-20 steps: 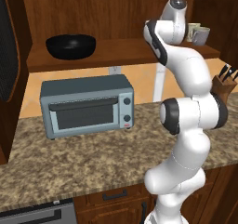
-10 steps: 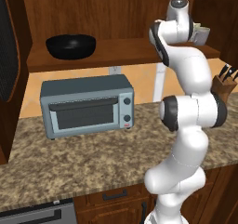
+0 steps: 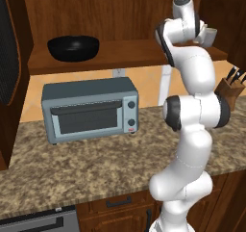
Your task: Gather all objects into one cabinet and sort the glasses and bowls to opposite sides.
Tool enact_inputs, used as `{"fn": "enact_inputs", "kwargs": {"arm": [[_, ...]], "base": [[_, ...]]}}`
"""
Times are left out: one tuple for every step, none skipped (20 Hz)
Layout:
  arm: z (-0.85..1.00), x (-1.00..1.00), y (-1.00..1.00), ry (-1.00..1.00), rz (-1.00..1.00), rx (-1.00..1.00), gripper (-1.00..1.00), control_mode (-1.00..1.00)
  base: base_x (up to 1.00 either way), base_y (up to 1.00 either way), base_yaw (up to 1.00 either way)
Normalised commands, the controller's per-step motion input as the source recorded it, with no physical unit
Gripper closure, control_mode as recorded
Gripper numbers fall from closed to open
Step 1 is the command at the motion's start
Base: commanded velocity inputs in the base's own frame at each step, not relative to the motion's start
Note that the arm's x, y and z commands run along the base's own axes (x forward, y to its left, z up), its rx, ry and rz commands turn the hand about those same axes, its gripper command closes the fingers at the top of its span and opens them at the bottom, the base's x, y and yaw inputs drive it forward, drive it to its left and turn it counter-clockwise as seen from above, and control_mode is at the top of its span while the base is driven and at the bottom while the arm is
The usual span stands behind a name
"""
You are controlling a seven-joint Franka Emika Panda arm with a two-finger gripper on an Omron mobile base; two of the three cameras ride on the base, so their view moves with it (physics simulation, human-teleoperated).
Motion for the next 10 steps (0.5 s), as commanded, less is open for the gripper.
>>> {"fn": "enact_inputs", "kwargs": {"arm": [[0.08, 0.00, -0.28, 0.00, -0.06, -0.02, 1.00, -1.00], [0.10, 0.00, -0.21, 0.02, -0.06, -0.05, 1.00, -1.00], [0.10, 0.00, -0.22, 0.03, -0.06, -0.06, 1.00, -1.00], [0.10, 0.00, -0.20, 0.04, -0.06, -0.07, 1.00, -1.00], [0.14, 0.00, -0.12, 0.06, -0.07, -0.10, 1.00, -1.00], [0.10, 0.00, -0.09, 0.05, -0.07, -0.11, 1.00, -1.00], [0.04, 0.00, -0.05, 0.03, -0.07, -0.11, 1.00, -1.00], [0.00, 0.00, -0.01, 0.01, -0.07, -0.13, 1.00, -1.00], [0.00, 0.00, -0.03, 0.01, -0.07, -0.12, 1.00, -1.00], [0.00, 0.02, 0.00, 0.00, -0.04, -0.09, 1.00, -1.00]], "base": [[0.00, 0.00, 0.00], [0.00, 0.00, 0.00], [0.00, 0.00, 0.00], [0.00, 0.00, 0.00], [0.00, 0.00, 0.00], [0.00, 0.00, 0.00], [0.00, 0.00, 0.00], [0.00, 0.00, 0.00], [0.00, 0.00, 0.00], [0.00, 0.00, 0.00]]}}
